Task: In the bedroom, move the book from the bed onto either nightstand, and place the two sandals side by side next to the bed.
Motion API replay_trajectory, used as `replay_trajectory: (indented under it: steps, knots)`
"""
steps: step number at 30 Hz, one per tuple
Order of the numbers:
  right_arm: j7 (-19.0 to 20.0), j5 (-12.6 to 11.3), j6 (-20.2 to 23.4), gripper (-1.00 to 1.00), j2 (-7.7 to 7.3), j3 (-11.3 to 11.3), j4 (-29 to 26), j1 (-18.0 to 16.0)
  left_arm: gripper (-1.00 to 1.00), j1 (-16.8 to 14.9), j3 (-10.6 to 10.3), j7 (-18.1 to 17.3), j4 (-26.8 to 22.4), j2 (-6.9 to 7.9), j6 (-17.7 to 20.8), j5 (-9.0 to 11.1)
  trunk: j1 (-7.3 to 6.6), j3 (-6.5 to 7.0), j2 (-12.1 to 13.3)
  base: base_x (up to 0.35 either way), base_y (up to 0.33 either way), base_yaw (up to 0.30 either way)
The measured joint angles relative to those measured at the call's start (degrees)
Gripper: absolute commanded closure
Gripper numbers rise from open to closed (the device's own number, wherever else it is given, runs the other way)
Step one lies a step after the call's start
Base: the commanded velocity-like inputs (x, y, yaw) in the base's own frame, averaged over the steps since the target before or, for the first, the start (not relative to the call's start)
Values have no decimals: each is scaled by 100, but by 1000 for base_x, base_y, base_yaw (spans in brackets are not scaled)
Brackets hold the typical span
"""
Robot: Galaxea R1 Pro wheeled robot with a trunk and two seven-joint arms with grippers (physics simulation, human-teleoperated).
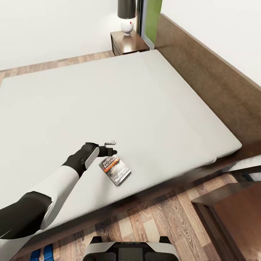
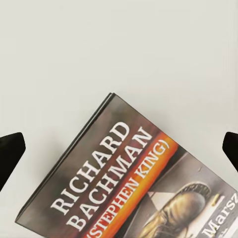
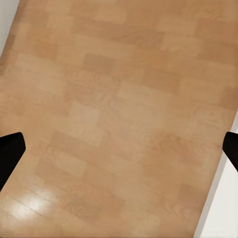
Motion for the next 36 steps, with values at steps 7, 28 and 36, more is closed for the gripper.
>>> replay_trajectory:
  steps: [7,28,36]
  knots:
    - [0,0,0,-100,0,0,0,0,-100,0,0,0,-7,0,0,0,0,-66,0,0,0,0]
    - [0,0,0,-100,9,1,0,0,-100,0,0,0,-39,-5,-12,0,0,-264,0,0,0,0]
    - [8,0,0,-100,12,5,0,0,-100,0,-2,-6,-46,-8,-17,-1,0,-333,0,0,0,0]
